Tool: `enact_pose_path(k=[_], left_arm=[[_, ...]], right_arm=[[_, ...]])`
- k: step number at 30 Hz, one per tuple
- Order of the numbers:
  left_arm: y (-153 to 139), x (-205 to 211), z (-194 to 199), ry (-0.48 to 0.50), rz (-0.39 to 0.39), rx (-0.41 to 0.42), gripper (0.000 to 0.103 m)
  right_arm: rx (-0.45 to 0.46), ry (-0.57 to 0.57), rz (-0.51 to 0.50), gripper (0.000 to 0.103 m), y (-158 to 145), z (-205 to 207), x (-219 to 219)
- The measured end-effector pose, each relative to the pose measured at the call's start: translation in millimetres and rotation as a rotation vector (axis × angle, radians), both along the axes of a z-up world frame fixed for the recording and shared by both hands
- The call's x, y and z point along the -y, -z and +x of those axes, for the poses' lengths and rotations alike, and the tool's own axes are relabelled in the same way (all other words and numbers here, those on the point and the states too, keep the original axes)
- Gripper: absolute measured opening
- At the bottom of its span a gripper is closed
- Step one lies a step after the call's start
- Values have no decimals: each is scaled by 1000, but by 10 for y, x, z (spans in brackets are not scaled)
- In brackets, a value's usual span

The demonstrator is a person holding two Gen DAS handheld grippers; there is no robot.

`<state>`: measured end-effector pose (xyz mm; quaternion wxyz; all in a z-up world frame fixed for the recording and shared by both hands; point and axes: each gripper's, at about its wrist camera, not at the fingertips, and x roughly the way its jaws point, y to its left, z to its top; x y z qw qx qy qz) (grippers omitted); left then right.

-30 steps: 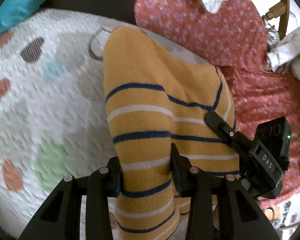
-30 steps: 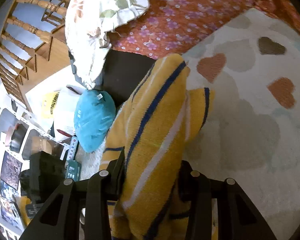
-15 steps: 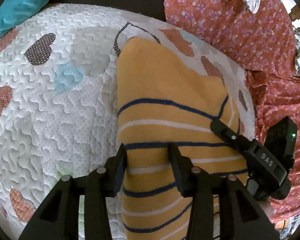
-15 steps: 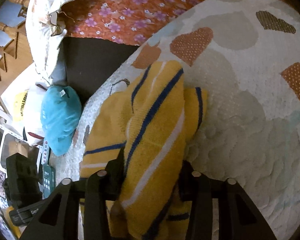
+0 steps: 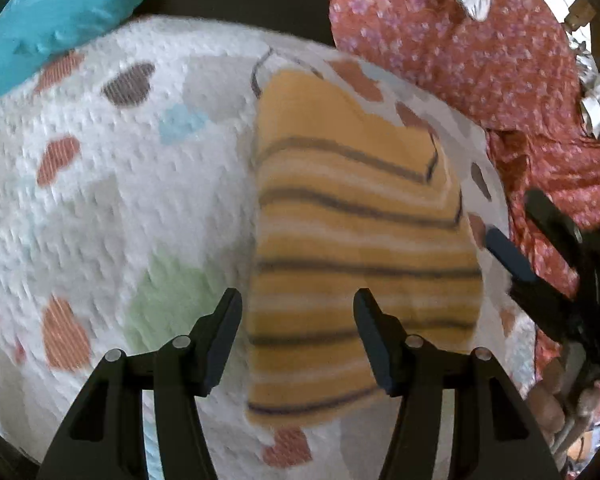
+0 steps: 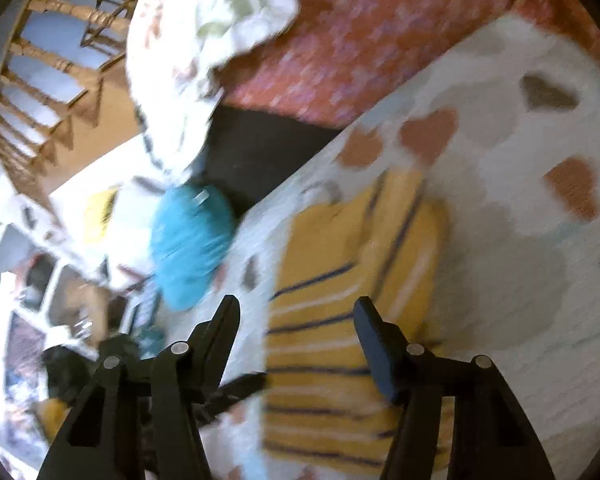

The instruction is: Fold small clothes

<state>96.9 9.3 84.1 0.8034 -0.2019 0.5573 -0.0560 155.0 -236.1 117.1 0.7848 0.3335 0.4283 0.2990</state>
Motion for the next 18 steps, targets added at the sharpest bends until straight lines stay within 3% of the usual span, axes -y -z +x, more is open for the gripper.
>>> enact_pose_path(k=[2, 4, 6, 7, 10, 12, 15, 18], left_arm=[[168, 64, -53, 8, 6, -45, 57], [355, 90, -90, 7, 11, -85, 58], [421, 89, -115, 12, 13, -92, 59], [395, 80, -131, 14, 12, -87, 59], [240, 50, -216, 20, 19, -51, 59], [177, 41, -277, 22, 31, -26, 59], [306, 30, -337, 25, 24, -82, 60], [438, -79, -413, -9, -56, -144, 60]], right_arm=[[-64, -43, 28, 64, 184, 30, -115], [-141, 12, -75, 55, 476, 61, -130], [-158, 79, -152, 18, 693, 51, -52], [-152, 94, -145, 14, 715, 29, -5], [-145, 100, -166, 14, 601, -86, 63], [-107, 102, -172, 29, 447, -242, 61], [-77, 55, -170, 46, 418, -451, -18], [-121, 50, -275, 44, 646, -550, -36]])
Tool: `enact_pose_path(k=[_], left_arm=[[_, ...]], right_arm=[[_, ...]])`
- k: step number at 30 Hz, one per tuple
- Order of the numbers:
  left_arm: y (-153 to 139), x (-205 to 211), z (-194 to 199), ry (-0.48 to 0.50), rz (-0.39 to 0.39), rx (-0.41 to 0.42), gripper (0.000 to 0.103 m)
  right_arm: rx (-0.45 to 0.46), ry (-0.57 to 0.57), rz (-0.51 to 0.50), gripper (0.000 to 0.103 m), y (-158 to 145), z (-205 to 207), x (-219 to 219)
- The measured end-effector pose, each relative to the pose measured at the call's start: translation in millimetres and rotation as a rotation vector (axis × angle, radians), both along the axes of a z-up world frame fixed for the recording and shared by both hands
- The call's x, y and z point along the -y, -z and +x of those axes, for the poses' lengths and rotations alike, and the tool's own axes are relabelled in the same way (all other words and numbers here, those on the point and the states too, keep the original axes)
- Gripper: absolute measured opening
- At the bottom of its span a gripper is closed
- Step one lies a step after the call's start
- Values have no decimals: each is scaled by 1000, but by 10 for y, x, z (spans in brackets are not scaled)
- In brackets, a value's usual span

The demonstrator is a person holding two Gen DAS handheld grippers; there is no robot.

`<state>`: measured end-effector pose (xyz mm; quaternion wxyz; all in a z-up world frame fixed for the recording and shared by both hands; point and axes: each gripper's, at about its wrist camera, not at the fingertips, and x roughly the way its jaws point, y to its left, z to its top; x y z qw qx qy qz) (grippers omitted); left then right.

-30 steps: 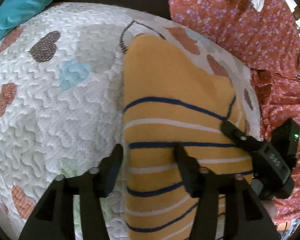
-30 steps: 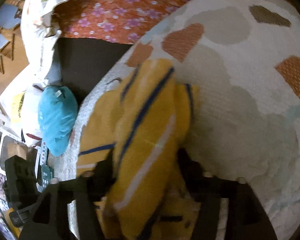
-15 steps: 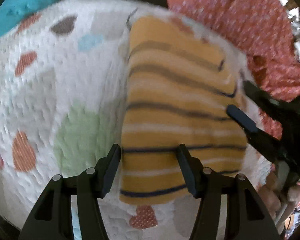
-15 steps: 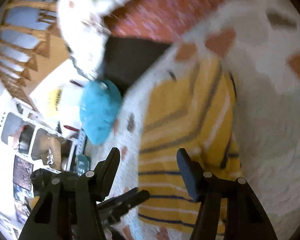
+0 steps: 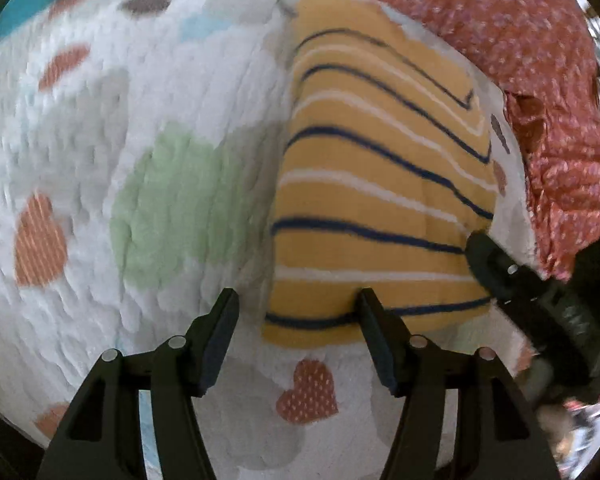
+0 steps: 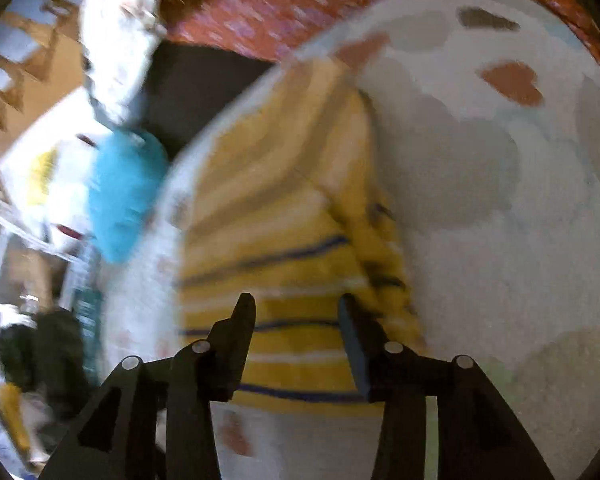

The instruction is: Fold small clothes

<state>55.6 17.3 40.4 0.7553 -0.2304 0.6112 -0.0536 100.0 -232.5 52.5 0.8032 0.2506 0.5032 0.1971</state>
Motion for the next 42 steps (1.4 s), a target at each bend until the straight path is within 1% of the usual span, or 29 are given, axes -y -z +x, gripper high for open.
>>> enact_pose_path(k=[1, 3, 4, 5, 6, 7, 10, 13, 15, 18, 19, 20, 22, 23, 24, 25, 26, 27, 28, 29, 30, 31, 33, 35, 38, 41, 42], left_arm=[[-9, -49, -31, -17, -26, -5, 60], [-49, -169, -97, -48, -50, -5, 60], [-62, -239, -135, -64, -52, -6, 60], [-67, -331, -190, -85, -58, -12, 60], [-61, -404, -254, -102, -63, -15, 60], [-70, -465, -316, -119, -60, -17, 60], [-191, -549, -551, -141, -23, 16, 60], [-423, -514, -796, -135, 50, 87, 60], [-582, -398, -970, -129, 126, 140, 60], [-805, -169, -1319, -122, 292, 231, 60], [-858, -87, -1450, -116, 347, 257, 62], [-905, 21, -1620, -113, 406, 293, 66], [-968, 106, -1850, -115, 460, 339, 73], [-1022, 182, -1966, -109, 504, 371, 75], [-1071, 236, -2000, -97, 531, 394, 75], [-1135, 255, -2054, -85, 552, 420, 80], [-1210, 280, -2105, -80, 571, 451, 91], [-1300, 297, -2150, -83, 590, 488, 97], [-1388, 305, -2177, -95, 603, 520, 103], [-1483, 299, -2190, -115, 610, 550, 103], [-1542, 294, -2163, -128, 615, 555, 103], [-1580, 284, -2119, -135, 618, 550, 103], [-1641, 262, -1965, -111, 608, 515, 103], [-1709, 245, -1874, -99, 590, 511, 103], [-1846, 226, -1904, -129, 589, 553, 103], [-1965, 208, -2108, -183, 544, 645, 103], [-1953, 218, -2141, -200, 549, 653, 103]], right_arm=[[0, 19, 15, 42, 45, -41, 73], [-1, 58, 56, 43, 18, -127, 232], [-2, 77, 42, 47, -20, -170, 294], [-2, 99, -19, 54, -75, -236, 353], [6, 101, -53, 55, -118, -280, 375], [14, 98, -63, 55, -148, -338, 415], [12, 119, -49, 55, -202, -648, 619], [6, 126, -36, 55, -222, -960, 690], [10, 122, -60, 57, -223, -1195, 657], [15, 117, -107, 61, -191, -1516, 562], [25, 112, -138, 61, -177, -1610, 518], [45, 104, -207, 61, -164, -1731, 446], [71, 99, -308, 61, -180, -1837, 335], [88, 93, -338, 61, -203, -1880, 295], [108, 89, -367, 61, -241, -1931, 260], [132, 87, -398, 62, -292, -1984, 224], [157, 86, -426, 63, -341, -2043, 187], [184, 88, -453, 66, -390, -2120, 159], [209, 93, -481, 68, -434, -2205, 133], [222, 97, -500, 69, -466, -2258, 109], [235, 99, -520, 70, -497, -2322, 87], [244, 90, -540, 71, -524, -2365, 64], [249, 70, -566, 72, -582, -2362, 25], [253, 78, -563, 72, -636, -2348, 21], [248, 92, -553, 73, -692, -2310, 47], [233, 108, -536, 74, -704, -2295, 76], [233, 111, -541, 74, -696, -2293, 73]])
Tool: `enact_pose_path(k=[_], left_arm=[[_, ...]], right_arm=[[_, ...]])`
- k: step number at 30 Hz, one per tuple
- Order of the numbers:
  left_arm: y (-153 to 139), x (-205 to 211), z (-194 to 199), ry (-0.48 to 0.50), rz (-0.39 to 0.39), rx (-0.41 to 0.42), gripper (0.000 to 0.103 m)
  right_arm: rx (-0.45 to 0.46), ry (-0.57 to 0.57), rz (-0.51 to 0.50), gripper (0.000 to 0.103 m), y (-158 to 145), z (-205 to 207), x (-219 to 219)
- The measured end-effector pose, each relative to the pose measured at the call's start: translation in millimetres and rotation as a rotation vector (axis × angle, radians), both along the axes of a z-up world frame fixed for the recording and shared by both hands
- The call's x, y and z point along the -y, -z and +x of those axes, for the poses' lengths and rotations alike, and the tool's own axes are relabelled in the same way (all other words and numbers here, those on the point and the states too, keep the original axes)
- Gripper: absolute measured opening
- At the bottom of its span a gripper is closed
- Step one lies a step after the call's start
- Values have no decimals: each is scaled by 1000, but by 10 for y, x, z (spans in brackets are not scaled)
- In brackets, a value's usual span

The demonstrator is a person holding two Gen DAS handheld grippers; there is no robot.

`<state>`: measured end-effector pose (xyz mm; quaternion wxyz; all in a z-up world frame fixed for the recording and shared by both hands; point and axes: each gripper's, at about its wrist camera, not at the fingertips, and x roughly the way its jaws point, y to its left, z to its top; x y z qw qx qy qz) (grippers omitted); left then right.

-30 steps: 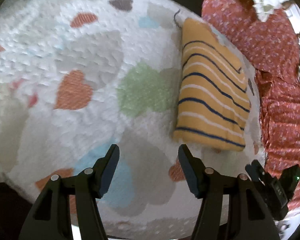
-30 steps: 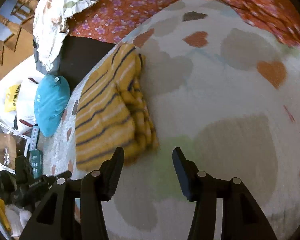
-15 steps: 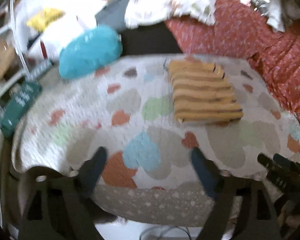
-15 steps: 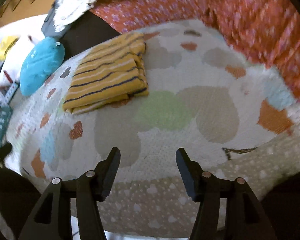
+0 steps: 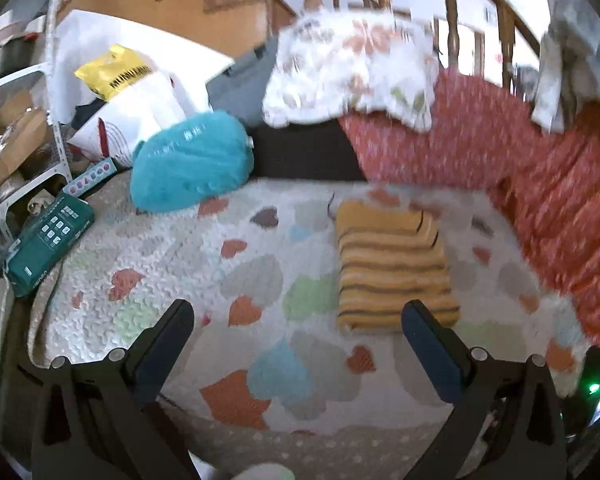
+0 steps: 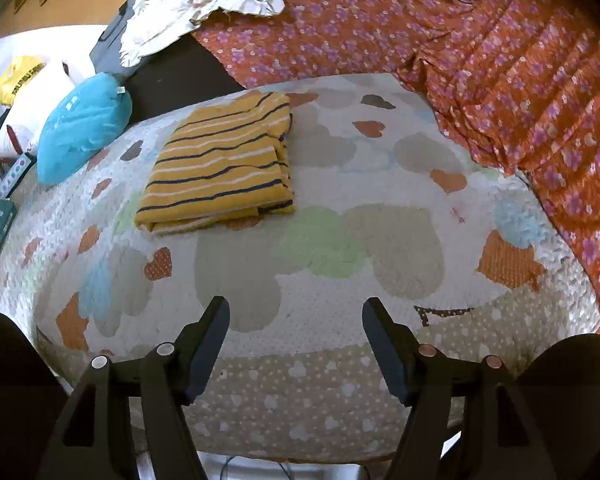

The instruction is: Fold small clothes

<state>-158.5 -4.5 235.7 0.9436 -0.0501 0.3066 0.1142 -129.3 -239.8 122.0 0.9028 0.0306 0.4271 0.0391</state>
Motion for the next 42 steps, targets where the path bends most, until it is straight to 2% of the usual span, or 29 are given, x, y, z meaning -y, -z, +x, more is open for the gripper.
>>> enact_pose_path(k=[2, 4, 6, 9, 17, 19, 29, 42], left_arm=[[83, 1, 109, 11, -1, -62, 103], [258, 18, 331, 55, -2, -199, 103], [394, 14, 439, 43, -6, -254, 103], [639, 11, 535, 52, -36, -346, 103], [1384, 150, 549, 92, -69, -569, 103], [1483, 148, 576, 104, -87, -603, 103], [1649, 66, 666, 95, -130, -653, 103], [1633, 53, 663, 96, -137, -653, 103]], right_arm=[[4, 0, -22, 76, 54, 13, -17], [-25, -4, -54, 76, 179, 57, -47], [-92, -2, -38, 76, 293, 155, -49], [-121, 31, -3, 76, 362, 259, -34], [-199, -53, -63, 77, 669, 381, -284], [-210, -71, -75, 77, 722, 387, -331], [-207, -76, -111, 80, 839, 459, -379], [-201, -75, -105, 80, 828, 456, -367]])
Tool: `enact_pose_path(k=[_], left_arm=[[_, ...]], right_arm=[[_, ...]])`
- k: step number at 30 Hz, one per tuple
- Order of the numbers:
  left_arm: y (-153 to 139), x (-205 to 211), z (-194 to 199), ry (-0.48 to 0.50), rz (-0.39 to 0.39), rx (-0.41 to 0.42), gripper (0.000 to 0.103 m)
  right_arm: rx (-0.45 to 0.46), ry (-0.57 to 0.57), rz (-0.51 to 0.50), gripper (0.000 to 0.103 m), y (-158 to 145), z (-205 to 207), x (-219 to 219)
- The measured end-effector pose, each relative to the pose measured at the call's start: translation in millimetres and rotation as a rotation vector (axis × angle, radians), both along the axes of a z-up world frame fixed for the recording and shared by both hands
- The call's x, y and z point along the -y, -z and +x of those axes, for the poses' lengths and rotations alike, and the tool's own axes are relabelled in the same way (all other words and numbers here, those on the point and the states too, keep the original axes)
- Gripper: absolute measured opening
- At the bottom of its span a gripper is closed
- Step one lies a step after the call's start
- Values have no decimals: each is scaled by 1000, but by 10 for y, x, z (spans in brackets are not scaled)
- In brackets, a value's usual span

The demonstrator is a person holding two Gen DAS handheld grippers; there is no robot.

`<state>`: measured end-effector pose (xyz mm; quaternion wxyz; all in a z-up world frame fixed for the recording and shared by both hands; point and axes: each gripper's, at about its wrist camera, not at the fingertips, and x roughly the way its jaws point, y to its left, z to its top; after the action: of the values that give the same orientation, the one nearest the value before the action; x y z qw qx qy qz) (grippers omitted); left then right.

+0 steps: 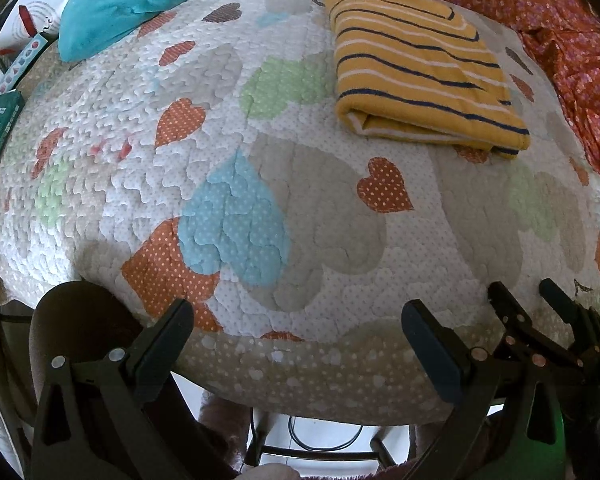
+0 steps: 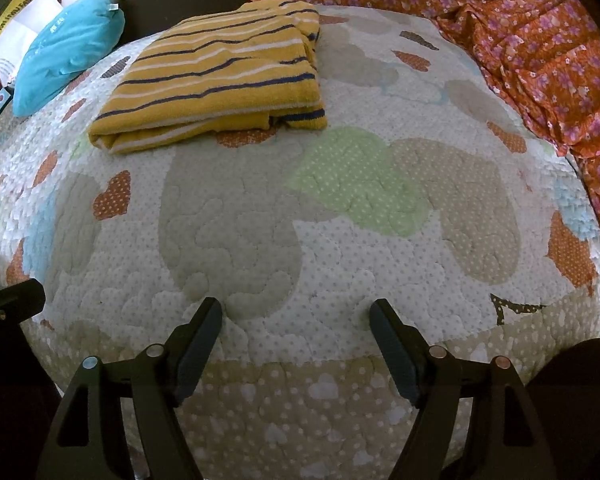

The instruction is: Fold small clothes

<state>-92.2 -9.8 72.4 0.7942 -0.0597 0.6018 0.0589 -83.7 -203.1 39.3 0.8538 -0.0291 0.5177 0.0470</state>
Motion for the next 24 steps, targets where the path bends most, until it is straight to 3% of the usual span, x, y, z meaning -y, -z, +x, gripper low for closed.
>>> enact_pose_path(k=[24], left_arm=[[-164, 5, -142, -36, -21, 14, 103]], right_arm=[[65, -25, 5, 81, -216, -240, -98]])
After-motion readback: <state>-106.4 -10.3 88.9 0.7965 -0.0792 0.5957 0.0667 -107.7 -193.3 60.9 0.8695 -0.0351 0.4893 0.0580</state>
